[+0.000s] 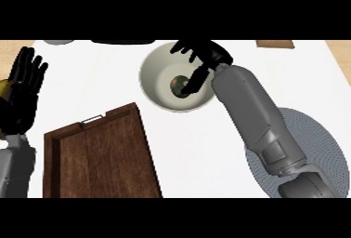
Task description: Pick the squash from the placemat and place it in the bowl
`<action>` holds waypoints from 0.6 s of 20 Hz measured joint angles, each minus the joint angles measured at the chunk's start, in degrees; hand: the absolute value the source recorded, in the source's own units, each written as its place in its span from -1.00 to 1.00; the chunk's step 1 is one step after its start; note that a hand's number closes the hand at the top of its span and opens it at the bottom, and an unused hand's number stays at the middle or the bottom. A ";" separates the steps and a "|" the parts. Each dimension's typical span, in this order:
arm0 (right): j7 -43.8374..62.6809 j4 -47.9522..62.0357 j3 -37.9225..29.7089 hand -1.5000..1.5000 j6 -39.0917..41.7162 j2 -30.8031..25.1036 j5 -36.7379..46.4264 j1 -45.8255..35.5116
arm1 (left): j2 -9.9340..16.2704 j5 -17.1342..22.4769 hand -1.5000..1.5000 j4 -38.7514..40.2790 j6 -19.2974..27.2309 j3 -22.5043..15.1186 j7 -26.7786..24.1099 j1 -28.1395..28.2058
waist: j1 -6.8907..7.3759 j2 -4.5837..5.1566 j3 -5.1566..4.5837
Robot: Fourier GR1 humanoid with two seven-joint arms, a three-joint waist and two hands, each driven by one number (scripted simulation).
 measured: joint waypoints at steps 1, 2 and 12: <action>-1.02 0.83 -1.25 -1.00 -0.45 0.15 -1.16 -0.08 | -0.19 -0.23 0.00 0.37 0.12 -0.09 -0.41 -0.04 | -0.02 0.08 0.01; -2.16 1.49 -2.05 -1.00 -1.39 0.29 -2.57 0.16 | -0.41 -0.34 0.00 0.08 0.07 -0.31 -0.64 0.38 | 0.13 0.08 0.01; -10.61 3.48 -12.32 -1.00 -13.25 -2.76 -11.70 -0.42 | -1.24 -0.97 0.00 -1.23 0.88 -0.92 0.12 0.80 | -0.04 0.06 0.03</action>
